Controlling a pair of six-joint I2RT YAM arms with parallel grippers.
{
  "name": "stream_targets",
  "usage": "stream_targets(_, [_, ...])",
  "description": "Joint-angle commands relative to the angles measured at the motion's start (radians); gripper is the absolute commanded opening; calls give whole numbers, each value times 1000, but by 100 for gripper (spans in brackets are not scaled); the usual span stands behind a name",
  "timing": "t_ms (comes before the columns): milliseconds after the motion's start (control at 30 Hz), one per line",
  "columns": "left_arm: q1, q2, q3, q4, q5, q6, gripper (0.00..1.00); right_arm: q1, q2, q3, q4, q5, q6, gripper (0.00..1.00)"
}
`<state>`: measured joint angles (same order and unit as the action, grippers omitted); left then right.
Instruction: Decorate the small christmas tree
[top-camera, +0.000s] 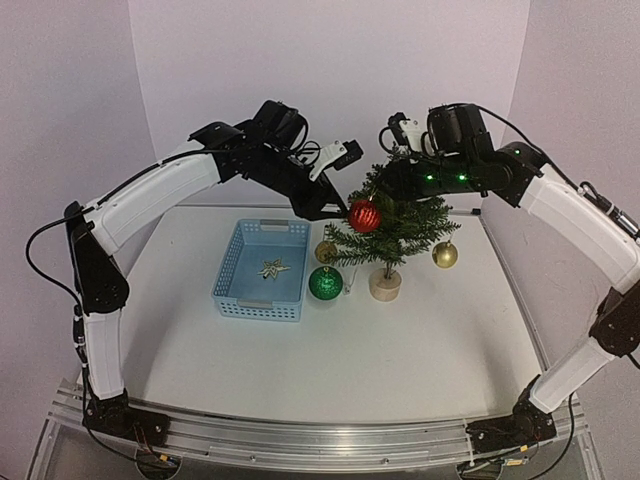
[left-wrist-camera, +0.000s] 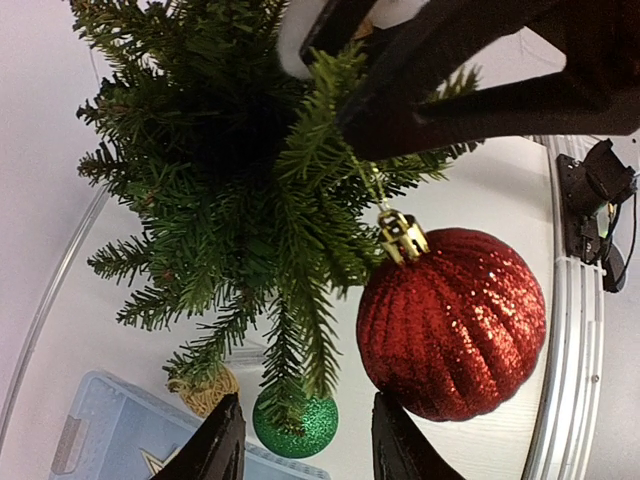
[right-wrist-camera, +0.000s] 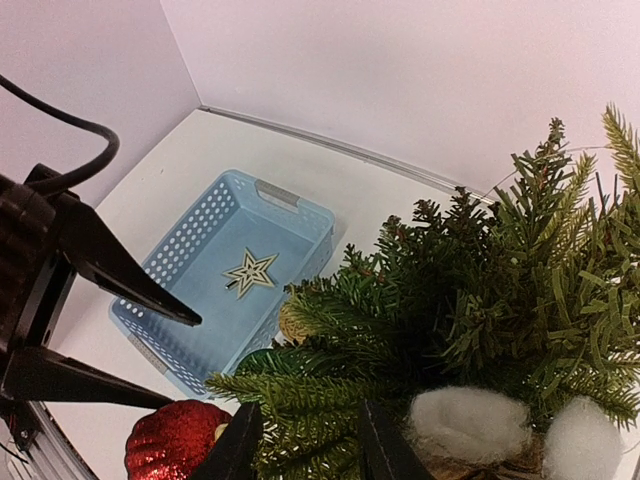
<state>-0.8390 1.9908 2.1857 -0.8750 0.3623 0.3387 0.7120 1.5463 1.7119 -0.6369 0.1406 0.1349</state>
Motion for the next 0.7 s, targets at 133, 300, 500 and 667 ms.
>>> stream_targets(133, [-14, -61, 35, -10, 22, -4, 42, -3, -18, 11, 16, 19, 5, 32])
stream_targets(300, [-13, -64, 42, -17, -25, 23, 43, -4, -26, 10, 16, -36, 2, 35])
stream_targets(500, [-8, -71, 48, 4, -117, 50, 45, -3, -27, 23, 18, -114, -2, 42])
stream_targets(667, [-8, -77, 34, 2, -128, 55, 46, -3, -26, 34, 17, -132, -2, 47])
